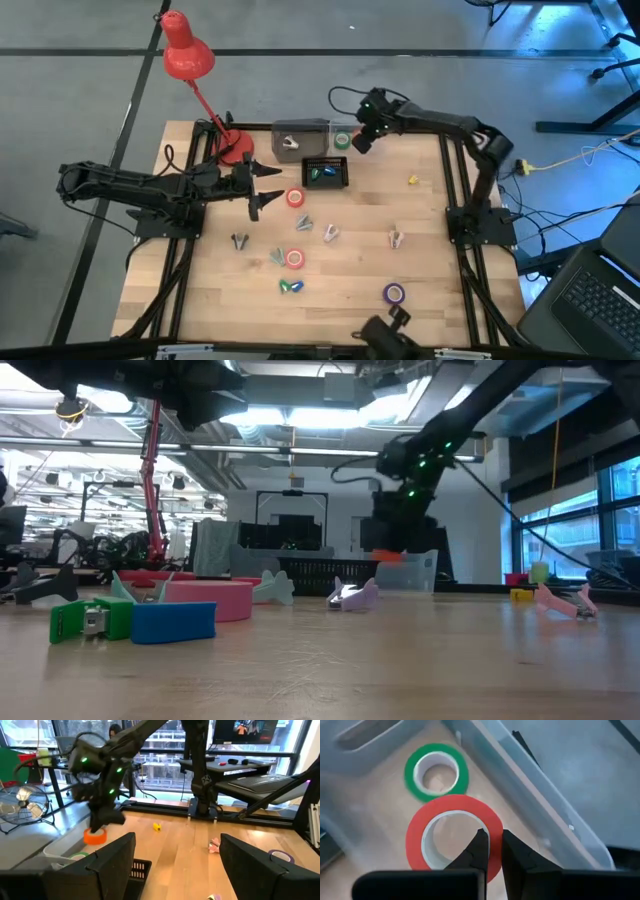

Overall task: Pick and place Stapler, Stapler remover, tape
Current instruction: Put the orange tape into the transparent bin

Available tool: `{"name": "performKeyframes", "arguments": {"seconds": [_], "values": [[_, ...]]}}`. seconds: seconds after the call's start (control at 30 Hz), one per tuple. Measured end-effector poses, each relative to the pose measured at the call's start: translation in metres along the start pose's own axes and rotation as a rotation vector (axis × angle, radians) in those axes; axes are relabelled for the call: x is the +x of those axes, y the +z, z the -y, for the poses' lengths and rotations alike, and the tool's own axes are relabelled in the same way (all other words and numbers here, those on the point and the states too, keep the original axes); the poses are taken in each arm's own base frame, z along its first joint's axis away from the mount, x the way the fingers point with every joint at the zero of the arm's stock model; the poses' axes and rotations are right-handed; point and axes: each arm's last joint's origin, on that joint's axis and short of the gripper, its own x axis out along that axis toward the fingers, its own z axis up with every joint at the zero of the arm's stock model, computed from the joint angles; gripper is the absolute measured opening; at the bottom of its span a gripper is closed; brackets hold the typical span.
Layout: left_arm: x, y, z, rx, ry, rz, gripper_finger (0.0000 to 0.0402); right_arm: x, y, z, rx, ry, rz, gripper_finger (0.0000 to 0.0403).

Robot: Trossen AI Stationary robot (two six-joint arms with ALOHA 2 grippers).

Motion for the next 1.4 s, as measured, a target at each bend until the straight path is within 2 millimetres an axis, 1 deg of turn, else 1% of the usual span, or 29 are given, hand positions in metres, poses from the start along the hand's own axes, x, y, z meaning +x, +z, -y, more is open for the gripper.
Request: {"name": "performKeyframes", "arguments": {"seconds": [0.1,0.2,0.27,0.37,0.5,0.63,0.7,0.77,0.87,1.03,1.23,1.4], "values": [[0.000,0.000,0.000,0.000,0.000,0.000,0.0278,0.018,0.012,0.000,-0.023,-0.006,-0.029,0.0025],[0.000,0.000,0.000,0.000,-0.001,-0.004,0.0278,0.030,0.022,0.001,-0.030,-0.041,-0.077,0.0025],[0.000,-0.001,0.000,0.002,-0.001,-0.014,0.0278,0.037,0.024,0.002,-0.042,-0.075,-0.133,0.0025],[0.000,-0.003,0.000,0.000,-0.009,-0.028,0.0278,0.040,0.025,0.002,-0.063,-0.097,-0.170,0.0025],[0.000,-0.003,0.000,-0.013,-0.011,-0.032,0.0278,0.039,0.025,0.002,-0.064,-0.092,-0.160,0.0025],[0.000,-0.004,0.001,-0.018,-0.024,-0.042,0.0278,0.028,0.029,0.002,-0.060,-0.048,-0.122,0.0025],[0.000,-0.004,0.001,-0.035,-0.035,-0.042,0.0278,0.019,0.031,0.003,-0.055,-0.050,-0.099,0.0025],[0.000,-0.004,0.001,-0.038,-0.043,-0.043,0.0278,0.016,0.032,0.004,-0.057,-0.077,-0.100,0.0025],[0.000,-0.004,0.001,-0.044,-0.045,-0.043,0.0278,0.019,0.026,0.004,-0.062,-0.085,-0.151,0.0025],[0.000,-0.004,0.002,-0.056,-0.057,-0.043,0.0278,0.027,0.017,0.003,-0.063,-0.085,-0.170,0.0025],[0.000,-0.004,0.002,-0.057,-0.060,-0.043,0.0278,0.035,0.009,0.005,-0.050,-0.085,-0.155,0.0025],[0.000,-0.004,0.002,-0.057,-0.060,-0.043,0.0278,0.038,0.007,0.006,-0.046,-0.093,-0.147,0.0025]]}}
